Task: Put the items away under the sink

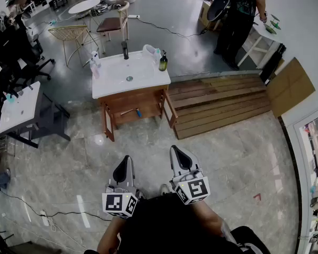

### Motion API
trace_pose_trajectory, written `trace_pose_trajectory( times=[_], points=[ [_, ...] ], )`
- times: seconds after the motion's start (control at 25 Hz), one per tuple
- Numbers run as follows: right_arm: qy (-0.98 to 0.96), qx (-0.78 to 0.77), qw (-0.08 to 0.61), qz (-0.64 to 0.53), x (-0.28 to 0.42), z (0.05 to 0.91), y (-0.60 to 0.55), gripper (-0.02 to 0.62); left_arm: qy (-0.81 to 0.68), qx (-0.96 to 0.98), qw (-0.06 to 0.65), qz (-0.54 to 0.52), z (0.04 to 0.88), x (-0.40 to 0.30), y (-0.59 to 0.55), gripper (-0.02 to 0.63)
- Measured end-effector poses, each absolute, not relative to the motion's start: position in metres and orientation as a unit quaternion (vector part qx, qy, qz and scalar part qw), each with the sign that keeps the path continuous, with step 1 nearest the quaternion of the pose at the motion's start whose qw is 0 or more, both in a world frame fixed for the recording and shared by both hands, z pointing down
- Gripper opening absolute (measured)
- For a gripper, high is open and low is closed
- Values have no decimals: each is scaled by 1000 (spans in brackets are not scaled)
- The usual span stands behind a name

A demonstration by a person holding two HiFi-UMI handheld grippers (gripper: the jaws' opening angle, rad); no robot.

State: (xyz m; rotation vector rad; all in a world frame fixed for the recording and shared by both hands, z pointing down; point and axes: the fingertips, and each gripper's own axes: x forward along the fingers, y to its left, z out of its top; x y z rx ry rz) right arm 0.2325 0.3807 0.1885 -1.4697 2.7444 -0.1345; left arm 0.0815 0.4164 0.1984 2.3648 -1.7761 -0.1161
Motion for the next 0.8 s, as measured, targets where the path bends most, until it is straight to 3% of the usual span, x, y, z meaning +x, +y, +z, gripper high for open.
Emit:
trace_pose_trajectory(
  times=[0.8],
  points=[
    [885,-463,16,-37,246,187,388,14,-599,795,94,-36,201,103,419,6]
  ],
)
